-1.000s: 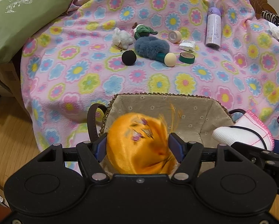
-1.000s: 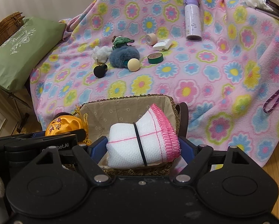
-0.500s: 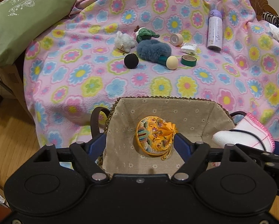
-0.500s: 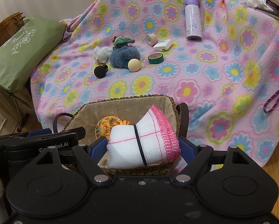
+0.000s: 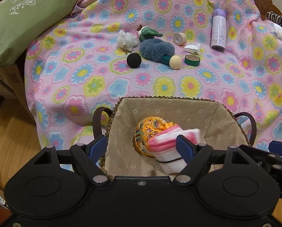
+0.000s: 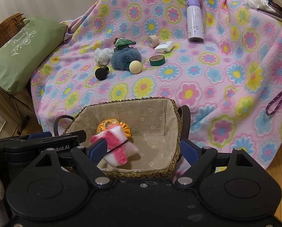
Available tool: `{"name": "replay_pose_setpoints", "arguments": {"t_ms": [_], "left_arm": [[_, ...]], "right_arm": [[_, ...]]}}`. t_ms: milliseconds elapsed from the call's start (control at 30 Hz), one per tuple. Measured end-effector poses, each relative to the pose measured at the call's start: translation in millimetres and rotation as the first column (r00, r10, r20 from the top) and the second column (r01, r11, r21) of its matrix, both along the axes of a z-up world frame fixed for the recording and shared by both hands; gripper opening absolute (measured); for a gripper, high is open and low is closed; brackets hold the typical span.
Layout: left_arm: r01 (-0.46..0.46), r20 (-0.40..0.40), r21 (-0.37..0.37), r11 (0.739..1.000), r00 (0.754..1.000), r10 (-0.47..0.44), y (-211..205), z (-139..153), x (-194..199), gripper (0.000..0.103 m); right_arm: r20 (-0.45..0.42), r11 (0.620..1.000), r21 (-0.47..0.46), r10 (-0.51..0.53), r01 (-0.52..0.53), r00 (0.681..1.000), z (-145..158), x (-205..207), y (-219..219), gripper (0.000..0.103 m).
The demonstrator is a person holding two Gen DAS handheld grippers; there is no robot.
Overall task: Organize soft objects
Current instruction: 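Open the left tool dropping the pouch while the right tool drops the towel bundle, then lift both open tools away from the basket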
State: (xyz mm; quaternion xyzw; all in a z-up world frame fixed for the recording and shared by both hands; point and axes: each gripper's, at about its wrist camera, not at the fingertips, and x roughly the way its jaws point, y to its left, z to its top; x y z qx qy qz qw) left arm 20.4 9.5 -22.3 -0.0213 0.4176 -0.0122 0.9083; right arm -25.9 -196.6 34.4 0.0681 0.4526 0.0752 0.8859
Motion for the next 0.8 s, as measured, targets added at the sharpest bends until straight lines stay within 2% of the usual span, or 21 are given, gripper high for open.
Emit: {"name": "replay_pose_setpoints", "arguments": {"t_ms": [800], "left_arm": [[0.001,-0.003,0.002,1.000,1.000,-0.001,1.4,-1.2,-0.3,0.077]], "right_arm": [[0.002,1.000,-0.001,-0.001,0.001,1.000,0.2,0.5,-1.4,0.086]]}}
